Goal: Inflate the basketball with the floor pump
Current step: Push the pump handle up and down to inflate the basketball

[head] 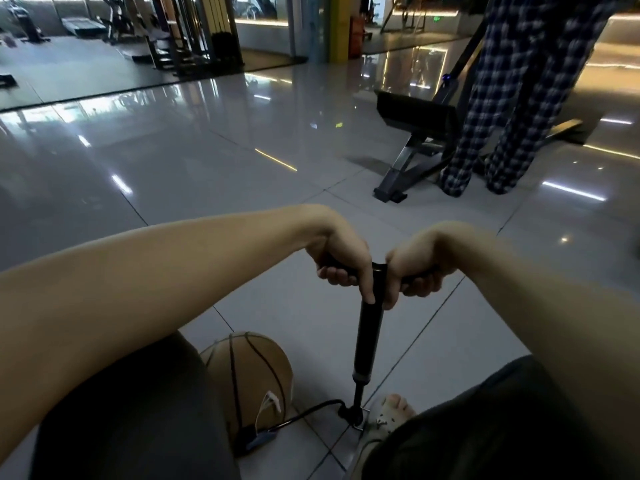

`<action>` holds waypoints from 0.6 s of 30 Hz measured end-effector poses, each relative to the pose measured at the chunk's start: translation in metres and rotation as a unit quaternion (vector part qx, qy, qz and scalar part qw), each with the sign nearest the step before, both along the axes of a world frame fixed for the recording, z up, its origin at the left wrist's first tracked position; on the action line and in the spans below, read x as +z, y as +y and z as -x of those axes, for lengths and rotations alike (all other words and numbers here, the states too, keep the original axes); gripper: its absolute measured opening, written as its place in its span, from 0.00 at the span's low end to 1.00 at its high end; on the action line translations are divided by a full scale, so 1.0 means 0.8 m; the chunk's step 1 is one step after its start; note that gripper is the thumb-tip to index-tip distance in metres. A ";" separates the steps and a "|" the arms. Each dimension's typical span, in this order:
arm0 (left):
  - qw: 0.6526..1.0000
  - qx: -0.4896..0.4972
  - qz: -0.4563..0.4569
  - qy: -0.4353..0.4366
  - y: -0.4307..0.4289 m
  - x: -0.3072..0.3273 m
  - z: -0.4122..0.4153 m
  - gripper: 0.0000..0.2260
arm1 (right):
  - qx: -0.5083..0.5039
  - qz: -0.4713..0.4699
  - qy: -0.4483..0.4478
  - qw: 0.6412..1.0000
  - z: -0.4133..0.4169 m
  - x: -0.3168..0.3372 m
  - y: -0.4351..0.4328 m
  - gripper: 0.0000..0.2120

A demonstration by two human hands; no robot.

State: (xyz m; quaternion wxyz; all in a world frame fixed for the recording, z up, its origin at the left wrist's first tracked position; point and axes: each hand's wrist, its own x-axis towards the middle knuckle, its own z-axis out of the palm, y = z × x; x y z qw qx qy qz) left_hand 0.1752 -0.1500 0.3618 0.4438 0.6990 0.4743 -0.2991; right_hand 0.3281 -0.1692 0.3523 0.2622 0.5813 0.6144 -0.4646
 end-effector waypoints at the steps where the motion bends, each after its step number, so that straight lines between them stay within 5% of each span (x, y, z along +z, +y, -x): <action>1: 1.000 -0.004 0.001 0.011 0.001 -0.011 -0.001 0.15 | 0.005 0.004 -0.007 1.000 0.002 -0.011 0.003 0.21; 9: 0.998 0.033 -0.052 0.034 -0.001 -0.153 -0.002 0.09 | 0.026 0.058 -0.011 0.998 0.015 -0.157 0.026 0.17; 13: 0.996 0.053 -0.071 0.027 -0.010 -0.222 -0.006 0.08 | 0.050 0.056 -0.003 0.997 0.016 -0.217 0.026 0.04; 18: 0.995 0.042 -0.086 0.025 -0.030 -0.225 -0.007 0.07 | 0.046 0.059 -0.004 0.997 0.015 -0.216 0.004 0.02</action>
